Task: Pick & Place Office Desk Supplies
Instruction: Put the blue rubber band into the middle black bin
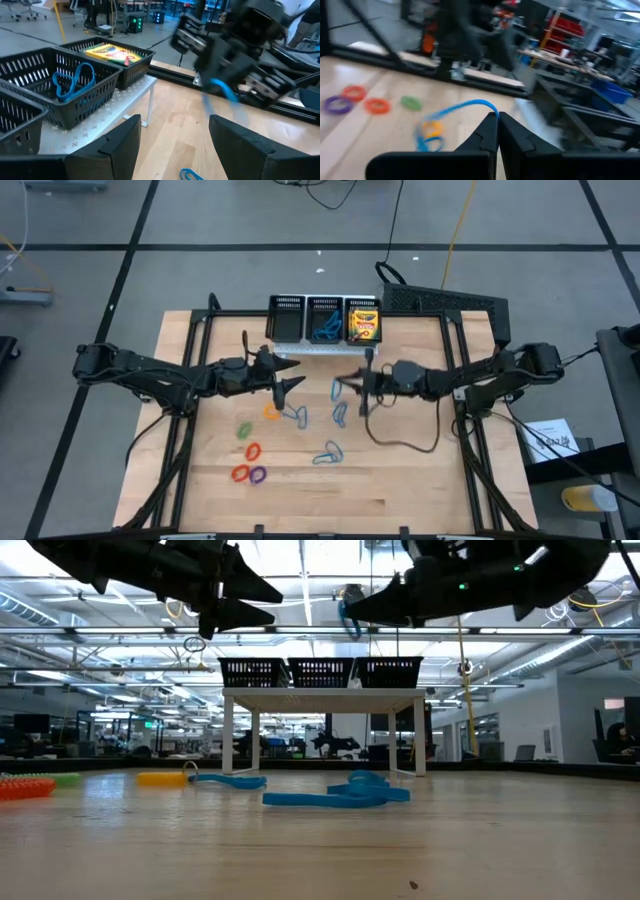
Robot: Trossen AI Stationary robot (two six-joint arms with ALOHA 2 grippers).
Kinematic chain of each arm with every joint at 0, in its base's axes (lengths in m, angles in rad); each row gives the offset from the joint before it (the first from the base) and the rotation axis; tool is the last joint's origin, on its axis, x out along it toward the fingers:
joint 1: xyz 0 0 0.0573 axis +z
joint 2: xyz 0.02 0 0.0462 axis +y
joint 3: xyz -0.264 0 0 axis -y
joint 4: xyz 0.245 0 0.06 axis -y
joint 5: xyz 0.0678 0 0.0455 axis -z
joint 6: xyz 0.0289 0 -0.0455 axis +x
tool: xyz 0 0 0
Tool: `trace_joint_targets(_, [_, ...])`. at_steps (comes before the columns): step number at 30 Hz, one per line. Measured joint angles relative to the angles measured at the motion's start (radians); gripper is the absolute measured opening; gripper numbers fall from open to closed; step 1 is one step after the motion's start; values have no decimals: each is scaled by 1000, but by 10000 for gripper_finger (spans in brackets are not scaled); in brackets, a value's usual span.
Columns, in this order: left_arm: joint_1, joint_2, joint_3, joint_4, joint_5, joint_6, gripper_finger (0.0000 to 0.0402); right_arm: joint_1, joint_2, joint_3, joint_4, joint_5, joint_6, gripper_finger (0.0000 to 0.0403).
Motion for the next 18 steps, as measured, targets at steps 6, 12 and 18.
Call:
trace_joint_targets(6, [0,0,0,1,0,15,244,-120,0,85,-90,-168,31,0])
trace_joint_targets(12, [0,0,0,1,0,-10,244,-200,0,140,-75,-182,3,0])
trace_joint_targets(18, [3,0,0,14,0,17,244,-292,34,191,-66,-252,8,0])
